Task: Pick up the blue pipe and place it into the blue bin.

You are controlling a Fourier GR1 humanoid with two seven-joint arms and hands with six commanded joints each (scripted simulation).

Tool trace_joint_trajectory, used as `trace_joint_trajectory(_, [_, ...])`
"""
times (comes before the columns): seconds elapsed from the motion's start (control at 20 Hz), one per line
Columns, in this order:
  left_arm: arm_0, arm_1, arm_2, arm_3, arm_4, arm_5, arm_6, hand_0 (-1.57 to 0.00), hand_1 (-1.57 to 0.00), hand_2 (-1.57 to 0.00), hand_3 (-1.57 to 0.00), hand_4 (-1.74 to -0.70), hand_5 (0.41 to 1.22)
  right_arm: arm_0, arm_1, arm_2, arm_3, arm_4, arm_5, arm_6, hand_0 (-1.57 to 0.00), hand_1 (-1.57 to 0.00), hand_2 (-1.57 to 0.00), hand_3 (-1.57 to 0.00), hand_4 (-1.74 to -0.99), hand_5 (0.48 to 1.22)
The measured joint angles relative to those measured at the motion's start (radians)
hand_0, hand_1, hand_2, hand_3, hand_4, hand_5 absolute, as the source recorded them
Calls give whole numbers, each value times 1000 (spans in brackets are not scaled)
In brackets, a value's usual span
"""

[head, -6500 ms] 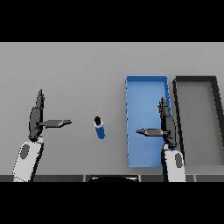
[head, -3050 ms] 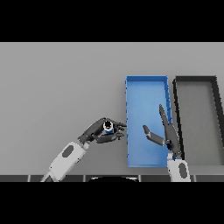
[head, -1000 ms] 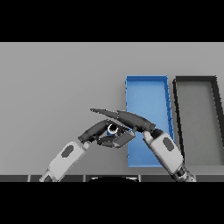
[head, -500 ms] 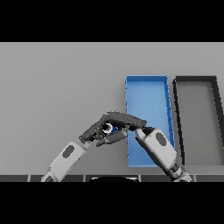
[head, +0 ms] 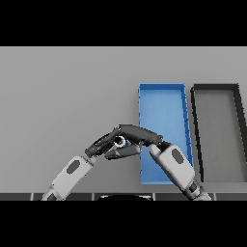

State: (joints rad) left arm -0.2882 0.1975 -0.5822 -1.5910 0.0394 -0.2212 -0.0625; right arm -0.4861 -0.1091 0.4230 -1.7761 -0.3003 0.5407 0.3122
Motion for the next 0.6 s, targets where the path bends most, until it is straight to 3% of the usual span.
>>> trace_joint_trajectory(0.1, [-10,32,-11,10,-38,-45,-43,-473,-443,-399,-436,-1143,1187,3,7,0,-9,5,11,35,-1559,-1558,-1559,-1554,-1491,1204])
trace_joint_trajectory(0.15, [-7,36,-15,12,-58,-48,-60,-378,-354,-319,-349,-1088,1113,2,20,3,-12,12,17,65,-1561,-1561,-1561,-1557,-1492,1207])
trace_joint_trajectory(0.25, [-16,26,-17,21,-79,-38,-49,-242,-226,-204,-223,-999,930,22,29,-8,-24,12,41,43,-1565,-1565,-1565,-1562,-1494,1212])
trace_joint_trajectory(0.3, [-22,24,-15,33,-86,-32,2,-193,-181,-163,-178,-968,849,18,36,-12,-28,15,43,16,-1566,-1566,-1566,-1564,-1495,1214])
trace_joint_trajectory(0.4, [-20,32,-13,25,-91,-22,35,-123,-115,-104,-114,-915,735,17,48,-18,-15,33,45,-1,-1568,-1568,-1568,-1566,-1496,1216])
trace_joint_trajectory(0.6, [-16,33,-7,39,-85,-25,40,-50,-47,-42,-46,-887,617,12,53,-25,-14,54,51,0,-1570,-1570,-1570,-1569,-1491,1219])
